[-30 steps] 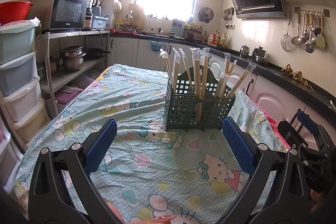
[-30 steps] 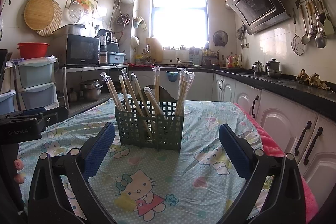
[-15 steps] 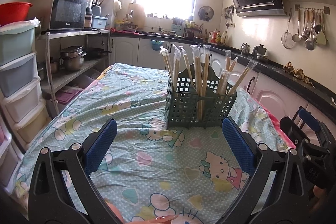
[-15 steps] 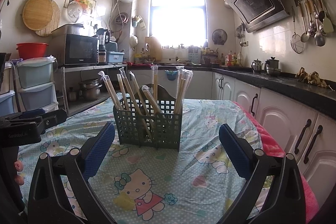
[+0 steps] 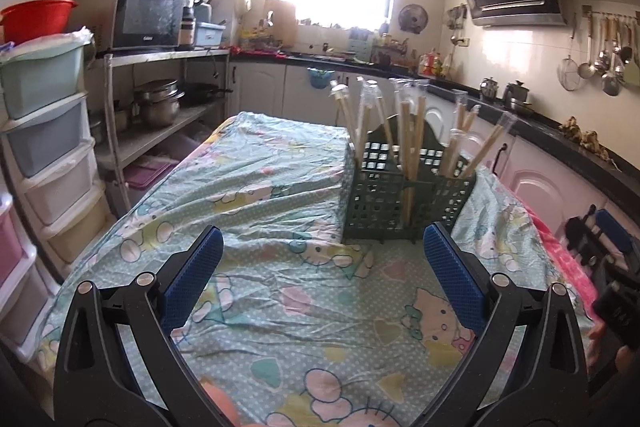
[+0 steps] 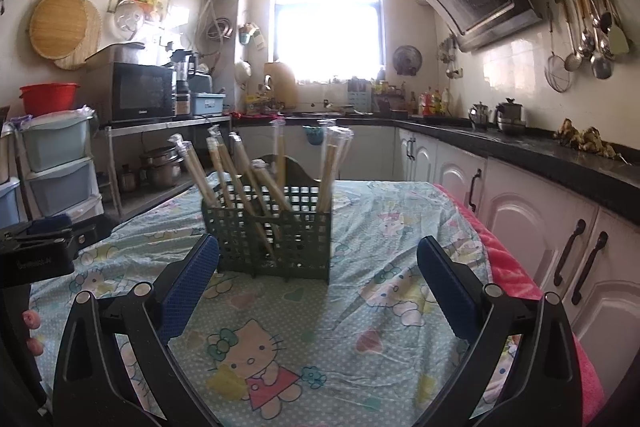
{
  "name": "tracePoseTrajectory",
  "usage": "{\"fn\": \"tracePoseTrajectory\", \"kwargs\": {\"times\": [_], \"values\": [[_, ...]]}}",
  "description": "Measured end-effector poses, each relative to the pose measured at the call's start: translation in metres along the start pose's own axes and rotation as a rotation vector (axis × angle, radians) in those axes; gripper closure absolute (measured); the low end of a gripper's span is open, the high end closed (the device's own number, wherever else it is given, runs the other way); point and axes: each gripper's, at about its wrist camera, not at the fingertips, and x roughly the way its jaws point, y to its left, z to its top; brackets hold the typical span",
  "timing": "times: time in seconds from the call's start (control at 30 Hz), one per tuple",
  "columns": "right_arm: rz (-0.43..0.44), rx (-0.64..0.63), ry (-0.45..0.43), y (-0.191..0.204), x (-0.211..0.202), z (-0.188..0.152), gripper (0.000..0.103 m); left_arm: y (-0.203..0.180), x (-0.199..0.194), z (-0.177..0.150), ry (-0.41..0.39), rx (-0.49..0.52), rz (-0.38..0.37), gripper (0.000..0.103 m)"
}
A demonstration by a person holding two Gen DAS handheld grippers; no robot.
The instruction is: Organize utensils
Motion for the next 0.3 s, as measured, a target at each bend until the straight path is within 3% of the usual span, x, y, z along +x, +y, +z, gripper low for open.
{"fn": "tracePoseTrajectory", "kwargs": {"times": [0.2,0.27,0.3], "values": [[-0.122,0.107,0.092,-0.057,0.033,0.015,0.006,0.04,0.029,0.02,0.076,-0.04,0.034,0.011],[-0.205,0.142,0.189,-0.085,0.06,0.016,0.006,0.063,0.05,0.028,0.127,-0.069,0.095,0.011],[-0.256,0.147,0.281,-0.1,0.081,0.014,0.006,0.077,0.067,0.031,0.182,-0.084,0.126,0.011]]}}
